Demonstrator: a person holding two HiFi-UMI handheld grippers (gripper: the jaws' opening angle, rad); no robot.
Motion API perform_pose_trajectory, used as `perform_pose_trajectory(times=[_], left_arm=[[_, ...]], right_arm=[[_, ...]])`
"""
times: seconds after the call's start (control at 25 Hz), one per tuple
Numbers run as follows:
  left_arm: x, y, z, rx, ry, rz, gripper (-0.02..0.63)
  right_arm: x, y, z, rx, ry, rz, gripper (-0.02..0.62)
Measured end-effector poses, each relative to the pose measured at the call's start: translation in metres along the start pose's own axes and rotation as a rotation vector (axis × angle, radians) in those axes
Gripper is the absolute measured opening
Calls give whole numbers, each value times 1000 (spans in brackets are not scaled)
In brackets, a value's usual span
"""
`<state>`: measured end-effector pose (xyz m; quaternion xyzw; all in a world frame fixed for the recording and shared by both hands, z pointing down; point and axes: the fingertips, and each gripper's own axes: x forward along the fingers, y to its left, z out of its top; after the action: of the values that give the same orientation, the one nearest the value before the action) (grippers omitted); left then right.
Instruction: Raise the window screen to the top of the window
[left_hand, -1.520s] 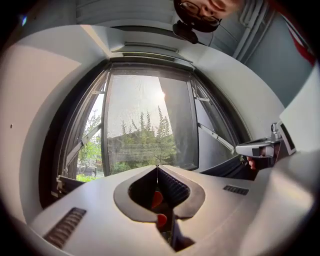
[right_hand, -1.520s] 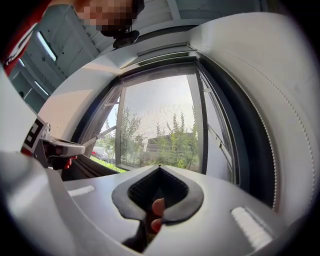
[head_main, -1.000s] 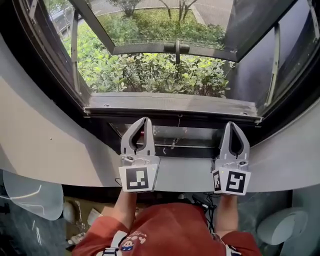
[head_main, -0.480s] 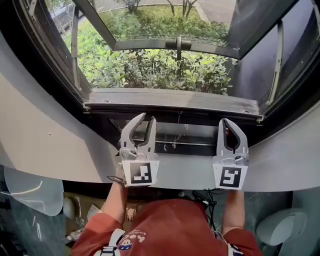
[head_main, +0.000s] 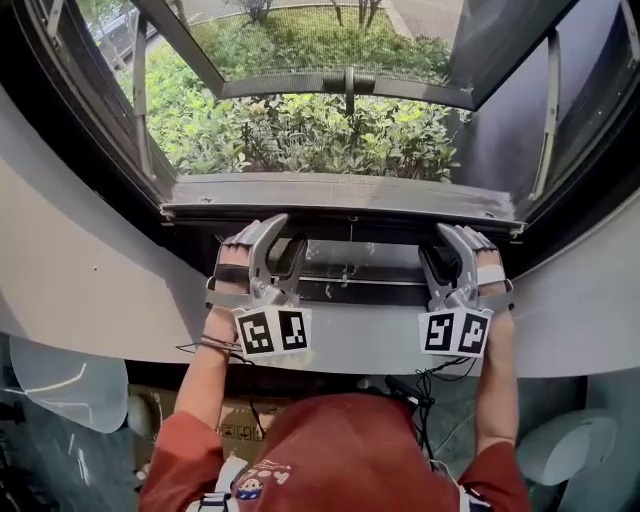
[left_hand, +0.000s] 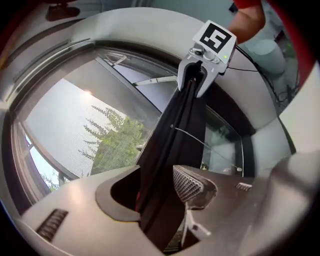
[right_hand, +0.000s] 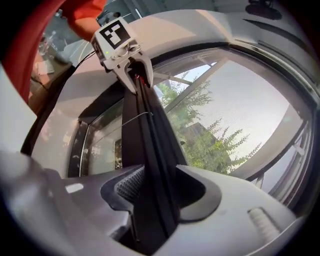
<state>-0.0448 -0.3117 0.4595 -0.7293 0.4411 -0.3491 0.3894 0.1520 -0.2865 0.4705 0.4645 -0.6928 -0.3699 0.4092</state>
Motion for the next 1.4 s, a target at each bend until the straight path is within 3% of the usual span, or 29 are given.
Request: perform_pose_trajectory(times=[0.16,0.32,0.52,0.68,0.84,1.0,1.24,1.4], left_arm=[[6,-3,-9,107,32,-9,199],[11,-10,-19,190,74,-60,201],[15,-12,-20,242,87,-91,201],[13,-12,-18,236,85,-159,201],[12,-15,-19,167,85,-226,200],[12,-14,-19,158,42,-204,192],[7,-16,-17,174,41,-249,181],[5,-12,-17,192,40,-229,181]], right_arm=[[6,6,-14,-44,47,29,206],[7,6,-14,-37,30,40,207],[7,5,-12,-9,5,65,207],[5,4,-11,13,-19,76,206],[6,6,-11,42,-30,73,200],[6,5,-11,53,-32,88,189],[1,6,-12,17,-36,86,184],[-1,2,-8,27,-39,100,184]])
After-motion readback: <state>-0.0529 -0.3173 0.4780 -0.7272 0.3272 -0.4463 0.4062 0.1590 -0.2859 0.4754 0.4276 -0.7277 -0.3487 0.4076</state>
